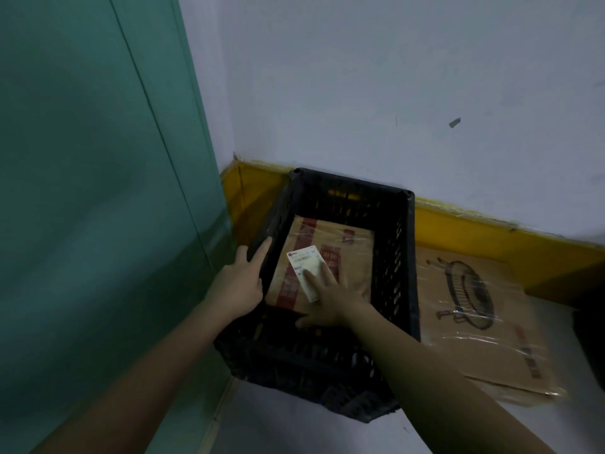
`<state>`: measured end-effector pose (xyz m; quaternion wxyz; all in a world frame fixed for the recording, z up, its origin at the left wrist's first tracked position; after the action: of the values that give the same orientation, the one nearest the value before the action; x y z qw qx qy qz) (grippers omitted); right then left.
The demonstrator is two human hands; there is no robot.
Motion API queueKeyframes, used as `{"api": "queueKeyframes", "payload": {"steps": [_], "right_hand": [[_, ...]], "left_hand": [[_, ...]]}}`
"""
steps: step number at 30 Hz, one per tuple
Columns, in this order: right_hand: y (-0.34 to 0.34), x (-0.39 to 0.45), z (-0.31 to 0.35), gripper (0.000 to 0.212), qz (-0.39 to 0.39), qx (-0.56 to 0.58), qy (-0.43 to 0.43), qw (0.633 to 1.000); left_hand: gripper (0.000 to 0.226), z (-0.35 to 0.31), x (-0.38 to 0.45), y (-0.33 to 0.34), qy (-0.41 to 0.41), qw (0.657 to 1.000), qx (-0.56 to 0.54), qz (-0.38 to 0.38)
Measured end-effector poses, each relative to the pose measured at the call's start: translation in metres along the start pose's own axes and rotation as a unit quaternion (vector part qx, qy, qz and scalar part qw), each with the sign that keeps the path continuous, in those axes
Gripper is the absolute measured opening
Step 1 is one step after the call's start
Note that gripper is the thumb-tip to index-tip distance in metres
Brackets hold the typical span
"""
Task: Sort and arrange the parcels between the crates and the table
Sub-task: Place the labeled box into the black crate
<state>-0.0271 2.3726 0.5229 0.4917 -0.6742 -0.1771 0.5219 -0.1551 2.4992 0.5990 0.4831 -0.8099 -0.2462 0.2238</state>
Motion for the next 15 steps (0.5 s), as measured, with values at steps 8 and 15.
{"api": "queueKeyframes", "payload": {"steps": [8, 15], "right_hand": [[-0.017, 0.013, 0.000, 0.085, -0.069, -0.054, 0.016, 0.996], [-0.030, 0.023, -0.001, 0.084, -0.071, -0.059, 0.034, 0.995]], "left_hand": [[0.094, -0.003, -0.001, -0.003, 0.013, 1.000, -0.012, 0.013], [0.096, -0.003, 0.000, -0.001, 0.010, 1.000, -0.005, 0.013]]}}
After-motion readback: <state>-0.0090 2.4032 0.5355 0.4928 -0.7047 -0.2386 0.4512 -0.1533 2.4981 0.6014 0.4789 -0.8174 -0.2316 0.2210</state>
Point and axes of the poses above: each hand's wrist, its own x-axis towards the middle knuckle, its own y-axis out of the palm, z = x × y, the point moved 9 cm from there along x, towards the middle knuckle, and after that the axes turned 11 degrees about -x, right-handed, at the moved point
